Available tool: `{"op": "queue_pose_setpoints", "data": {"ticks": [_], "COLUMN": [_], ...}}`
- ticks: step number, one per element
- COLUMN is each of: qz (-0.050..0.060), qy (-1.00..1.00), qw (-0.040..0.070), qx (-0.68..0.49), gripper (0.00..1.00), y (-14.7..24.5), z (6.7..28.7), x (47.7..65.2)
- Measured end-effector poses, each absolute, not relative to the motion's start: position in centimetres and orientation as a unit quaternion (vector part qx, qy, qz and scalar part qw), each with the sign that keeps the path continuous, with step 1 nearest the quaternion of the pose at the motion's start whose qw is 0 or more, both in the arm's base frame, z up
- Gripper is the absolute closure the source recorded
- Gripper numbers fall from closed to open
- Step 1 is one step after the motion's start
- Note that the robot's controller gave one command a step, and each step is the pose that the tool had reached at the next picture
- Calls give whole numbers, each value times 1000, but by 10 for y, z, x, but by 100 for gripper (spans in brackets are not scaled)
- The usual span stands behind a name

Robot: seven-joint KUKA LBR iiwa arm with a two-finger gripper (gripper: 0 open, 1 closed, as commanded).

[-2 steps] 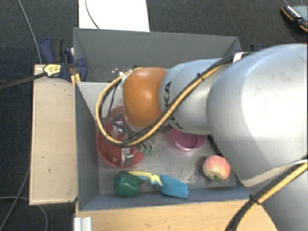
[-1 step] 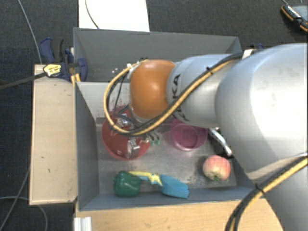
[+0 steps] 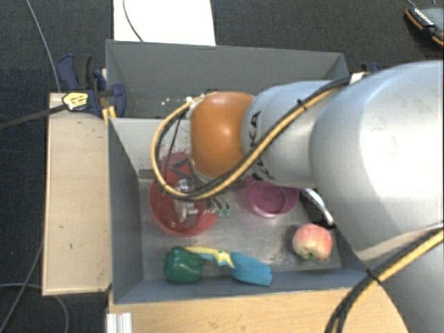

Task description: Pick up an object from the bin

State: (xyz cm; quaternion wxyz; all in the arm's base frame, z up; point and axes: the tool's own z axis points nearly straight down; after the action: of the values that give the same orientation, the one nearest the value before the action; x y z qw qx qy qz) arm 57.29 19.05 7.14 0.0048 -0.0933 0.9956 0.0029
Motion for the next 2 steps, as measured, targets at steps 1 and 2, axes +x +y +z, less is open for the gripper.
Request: {"op": "queue_pose_setpoints", "data": {"ticks": [1, 2], "qz": [3, 3], "qy": [996, 994], "qw": [5, 5], "qx": [-93, -108], "gripper": [100, 100], "y": [191, 188], "z": [71, 72], "x": [573, 571]}}
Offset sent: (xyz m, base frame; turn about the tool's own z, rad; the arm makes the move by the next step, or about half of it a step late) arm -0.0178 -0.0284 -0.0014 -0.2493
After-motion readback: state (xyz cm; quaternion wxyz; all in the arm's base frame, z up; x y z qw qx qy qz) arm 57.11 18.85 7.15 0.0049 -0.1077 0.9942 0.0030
